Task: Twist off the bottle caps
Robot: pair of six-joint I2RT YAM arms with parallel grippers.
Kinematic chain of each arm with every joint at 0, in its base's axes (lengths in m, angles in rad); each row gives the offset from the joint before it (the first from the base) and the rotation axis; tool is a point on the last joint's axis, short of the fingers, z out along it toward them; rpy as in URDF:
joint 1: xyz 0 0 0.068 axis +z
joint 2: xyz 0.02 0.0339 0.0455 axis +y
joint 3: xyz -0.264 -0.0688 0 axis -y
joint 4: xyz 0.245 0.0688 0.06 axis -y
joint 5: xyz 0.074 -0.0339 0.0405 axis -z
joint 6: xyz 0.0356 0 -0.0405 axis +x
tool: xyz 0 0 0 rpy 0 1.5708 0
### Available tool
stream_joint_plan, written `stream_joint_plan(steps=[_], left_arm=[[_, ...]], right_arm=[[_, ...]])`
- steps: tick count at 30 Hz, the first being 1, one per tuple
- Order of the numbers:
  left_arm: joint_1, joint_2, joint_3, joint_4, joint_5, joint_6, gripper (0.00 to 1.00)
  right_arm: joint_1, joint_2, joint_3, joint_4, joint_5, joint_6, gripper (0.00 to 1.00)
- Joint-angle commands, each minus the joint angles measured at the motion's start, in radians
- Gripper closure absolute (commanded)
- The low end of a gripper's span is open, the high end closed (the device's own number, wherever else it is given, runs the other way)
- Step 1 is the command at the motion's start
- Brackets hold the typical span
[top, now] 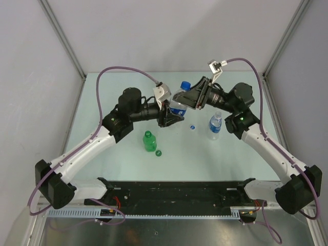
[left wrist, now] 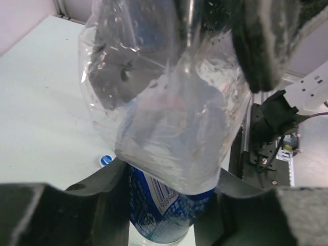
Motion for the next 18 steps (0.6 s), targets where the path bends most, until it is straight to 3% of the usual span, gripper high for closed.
stream_joint_plan(steps=[1,3,6,12,15,18], left_arm=[[-0.001,0.001,0.034,0.063,0.007,0.007,0.69],[-0.001,-0.020,0.015,0.063,-0.003,0.012,0.76],[0.000,-0.062,-0.013,0.063,-0.023,0.020,0.81],[0.002,-0.158,-0.040,0.017,-0.032,0.031,0.80],[0.004,-0.193,-0.011,-0.066,-0.028,0.047,0.82],[0.005,-0.208,0.013,-0.152,-0.031,0.058,0.83]], right_arm=[[0.011,-0.014,0.037,0.022,-0.043,-0.008,0.81],[0.008,-0.023,0.036,-0.001,-0.037,-0.031,0.76],[0.007,-0.034,0.037,-0.035,-0.023,-0.063,0.57],[0.005,-0.058,0.036,-0.092,-0.006,-0.116,0.18],[0.006,-0.086,0.036,-0.172,0.019,-0.157,0.05],[0.008,-0.121,0.037,-0.285,0.054,-0.224,0.01]])
